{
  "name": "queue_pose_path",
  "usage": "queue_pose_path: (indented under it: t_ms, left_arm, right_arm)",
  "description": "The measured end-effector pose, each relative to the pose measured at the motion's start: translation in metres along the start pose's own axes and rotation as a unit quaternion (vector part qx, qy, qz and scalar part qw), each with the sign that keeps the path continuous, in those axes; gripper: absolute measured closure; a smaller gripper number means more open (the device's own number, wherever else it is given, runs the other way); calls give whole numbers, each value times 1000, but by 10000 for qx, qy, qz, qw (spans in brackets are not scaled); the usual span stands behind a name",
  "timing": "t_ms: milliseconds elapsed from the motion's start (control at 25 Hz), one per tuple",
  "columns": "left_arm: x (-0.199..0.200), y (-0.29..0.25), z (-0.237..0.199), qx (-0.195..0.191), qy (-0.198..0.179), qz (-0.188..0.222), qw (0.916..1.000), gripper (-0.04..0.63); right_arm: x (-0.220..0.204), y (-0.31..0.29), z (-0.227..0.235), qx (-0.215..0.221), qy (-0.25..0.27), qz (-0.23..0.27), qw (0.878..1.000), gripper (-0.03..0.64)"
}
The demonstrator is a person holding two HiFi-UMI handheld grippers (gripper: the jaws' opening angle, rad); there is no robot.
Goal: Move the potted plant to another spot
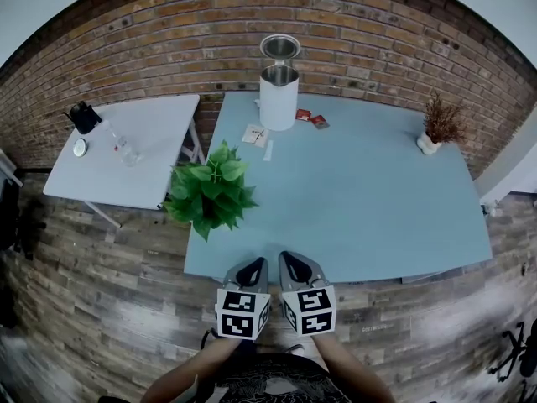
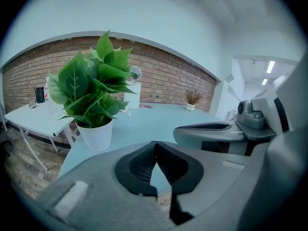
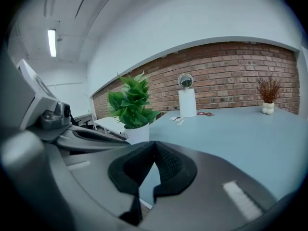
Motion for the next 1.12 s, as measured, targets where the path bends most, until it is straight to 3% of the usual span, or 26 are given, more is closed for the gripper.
queue_pose_path:
  t_ms: [1120]
  left_arm:
    - [-24, 18, 73, 39, -179, 39, 9998, 595]
  right_arm:
    - [-39, 65, 20, 173, -205, -61, 9996, 612]
Point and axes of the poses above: the fingertips, and each gripper's own axes: y backward along the fingers, z to its right, x out of its top, the point moved 6 cm from there along y, backward along the fingers, and after that the axes turned 10 degrees about -z, right-handed, at the moved point
